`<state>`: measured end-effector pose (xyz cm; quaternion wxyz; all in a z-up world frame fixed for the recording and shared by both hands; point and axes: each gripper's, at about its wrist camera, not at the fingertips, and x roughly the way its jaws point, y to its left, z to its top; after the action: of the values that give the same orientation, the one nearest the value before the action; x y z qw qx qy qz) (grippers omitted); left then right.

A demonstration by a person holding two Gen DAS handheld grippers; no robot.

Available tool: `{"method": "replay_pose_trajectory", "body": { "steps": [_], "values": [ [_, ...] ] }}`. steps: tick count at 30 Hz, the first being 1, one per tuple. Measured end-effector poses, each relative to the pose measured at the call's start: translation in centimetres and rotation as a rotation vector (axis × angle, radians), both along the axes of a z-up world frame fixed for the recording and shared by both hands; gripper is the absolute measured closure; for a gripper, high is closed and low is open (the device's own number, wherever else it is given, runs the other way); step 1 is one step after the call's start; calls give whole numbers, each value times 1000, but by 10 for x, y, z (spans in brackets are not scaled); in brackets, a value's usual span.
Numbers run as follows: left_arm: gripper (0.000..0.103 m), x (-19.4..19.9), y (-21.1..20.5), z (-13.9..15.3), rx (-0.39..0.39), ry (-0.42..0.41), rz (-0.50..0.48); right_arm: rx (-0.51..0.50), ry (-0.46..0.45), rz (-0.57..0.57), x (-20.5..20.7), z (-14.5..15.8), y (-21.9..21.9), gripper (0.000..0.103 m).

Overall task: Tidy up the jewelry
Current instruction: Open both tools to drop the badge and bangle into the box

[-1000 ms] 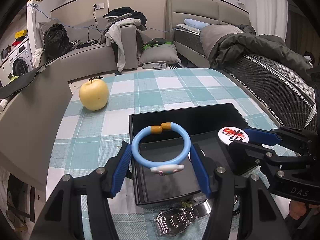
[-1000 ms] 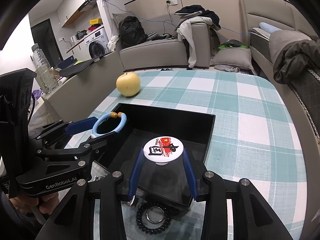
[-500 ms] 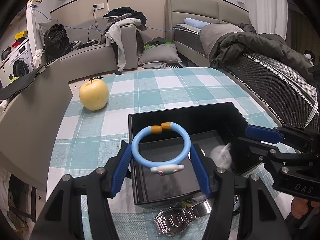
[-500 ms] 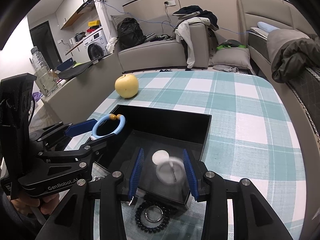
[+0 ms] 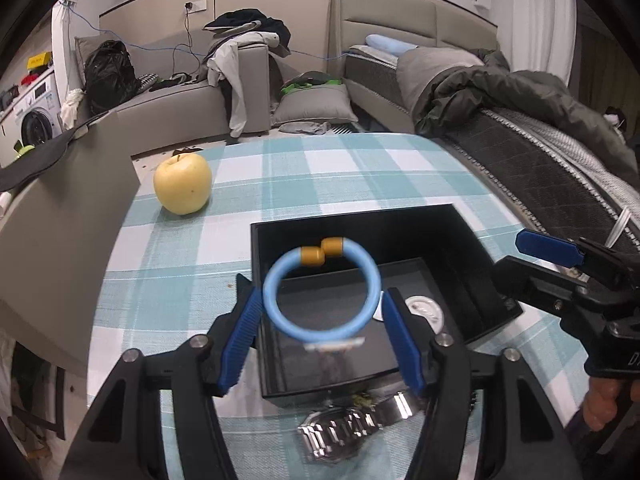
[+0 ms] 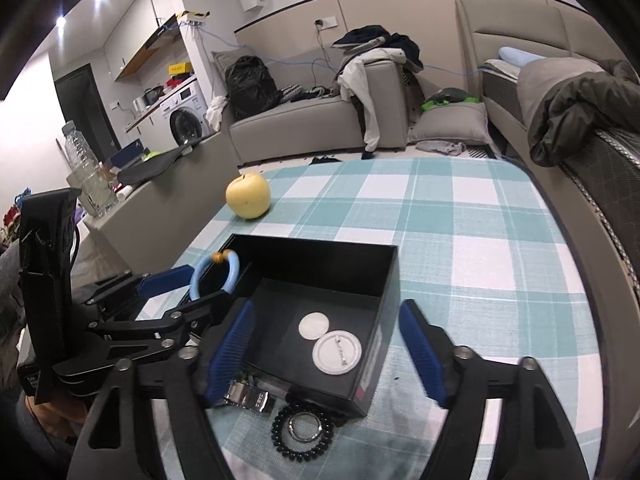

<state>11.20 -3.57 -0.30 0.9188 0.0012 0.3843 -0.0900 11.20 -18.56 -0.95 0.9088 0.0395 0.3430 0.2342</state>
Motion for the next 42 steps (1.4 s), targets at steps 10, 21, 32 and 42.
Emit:
{"method": "replay_pose_trajectory", "body": {
  "steps": [10, 21, 32, 42],
  "values": [
    [1, -15, 8, 9, -80, -16, 29, -6, -49, -69, -15, 12, -12, 0],
    [1, -43, 31, 6, -83, -33, 75, -99, -33, -77, -31, -2, -4, 0],
    [1, -48, 33, -20, -50, 63, 136, -208, 195, -107, -37, -55, 3, 0],
    [1, -47, 27, -16, -8, 45, 145, -276, 182, -20, -48, -64, 23, 1]
  ]
}}
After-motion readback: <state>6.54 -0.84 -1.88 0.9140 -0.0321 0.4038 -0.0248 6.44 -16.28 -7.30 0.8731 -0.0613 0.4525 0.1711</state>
